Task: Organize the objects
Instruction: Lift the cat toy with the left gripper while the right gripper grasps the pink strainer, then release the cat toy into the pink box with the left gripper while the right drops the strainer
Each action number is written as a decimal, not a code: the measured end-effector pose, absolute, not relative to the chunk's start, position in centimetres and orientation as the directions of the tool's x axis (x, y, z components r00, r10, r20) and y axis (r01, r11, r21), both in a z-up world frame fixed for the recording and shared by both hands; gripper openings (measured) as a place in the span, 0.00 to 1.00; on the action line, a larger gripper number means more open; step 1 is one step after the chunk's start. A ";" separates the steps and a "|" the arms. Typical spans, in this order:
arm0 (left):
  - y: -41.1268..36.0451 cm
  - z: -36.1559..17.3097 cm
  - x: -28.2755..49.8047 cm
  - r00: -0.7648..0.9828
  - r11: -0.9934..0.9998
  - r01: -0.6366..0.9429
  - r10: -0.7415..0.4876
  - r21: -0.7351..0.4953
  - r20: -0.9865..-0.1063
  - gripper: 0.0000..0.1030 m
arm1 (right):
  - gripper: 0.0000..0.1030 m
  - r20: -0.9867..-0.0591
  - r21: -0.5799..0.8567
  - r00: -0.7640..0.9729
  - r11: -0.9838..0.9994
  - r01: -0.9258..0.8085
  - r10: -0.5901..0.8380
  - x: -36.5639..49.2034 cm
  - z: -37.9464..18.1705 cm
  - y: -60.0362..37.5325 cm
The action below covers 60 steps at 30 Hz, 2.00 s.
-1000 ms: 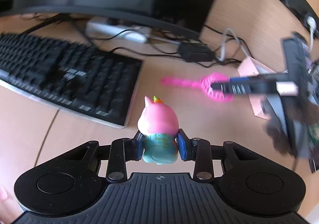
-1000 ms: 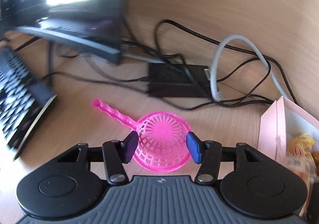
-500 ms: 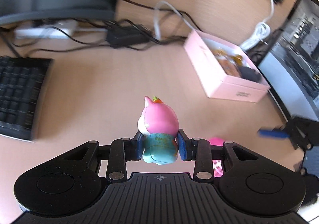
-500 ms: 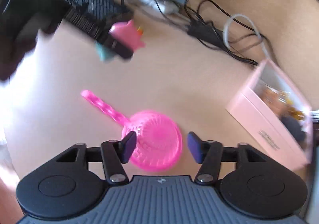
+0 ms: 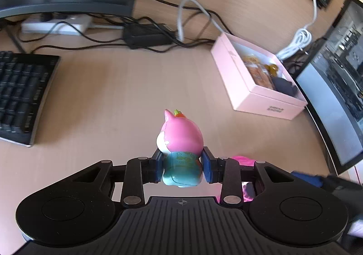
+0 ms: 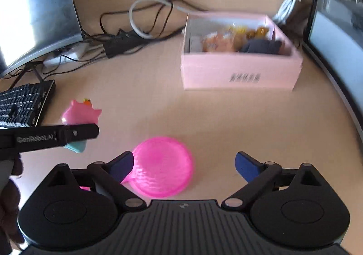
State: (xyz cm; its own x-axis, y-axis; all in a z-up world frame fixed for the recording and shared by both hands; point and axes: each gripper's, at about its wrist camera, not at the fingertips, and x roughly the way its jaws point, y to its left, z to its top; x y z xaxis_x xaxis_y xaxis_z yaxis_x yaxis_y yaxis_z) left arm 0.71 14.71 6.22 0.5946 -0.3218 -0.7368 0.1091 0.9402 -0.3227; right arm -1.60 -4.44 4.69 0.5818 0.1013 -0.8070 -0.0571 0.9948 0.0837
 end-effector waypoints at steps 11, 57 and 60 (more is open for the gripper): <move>17.6 6.1 -0.9 0.601 0.953 0.076 -0.278 -0.292 -0.750 0.36 | 0.81 -0.813 -0.015 0.577 0.986 -0.167 0.086 0.7 1.4 0.2; -5.9 7.2 22.1 0.658 0.954 0.167 -0.296 -0.249 -0.692 0.40 | 0.81 -0.640 -0.043 0.762 0.985 -0.165 0.099 -1.1 9.4 -25.3; -5.2 5.9 22.1 0.608 0.944 0.194 -0.328 -0.266 -0.723 0.41 | 0.81 -0.656 -0.030 0.745 0.983 -0.183 0.119 0.0 8.8 -25.4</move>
State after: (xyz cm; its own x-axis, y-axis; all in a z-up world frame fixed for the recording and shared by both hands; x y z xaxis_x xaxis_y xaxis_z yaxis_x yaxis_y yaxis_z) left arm 22.11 -5.24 5.92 0.6084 -0.3280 -0.7227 0.1937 0.9444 -0.2656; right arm 0.03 -25.45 8.84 0.7451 0.1189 -0.6562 -0.1831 0.9826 -0.0299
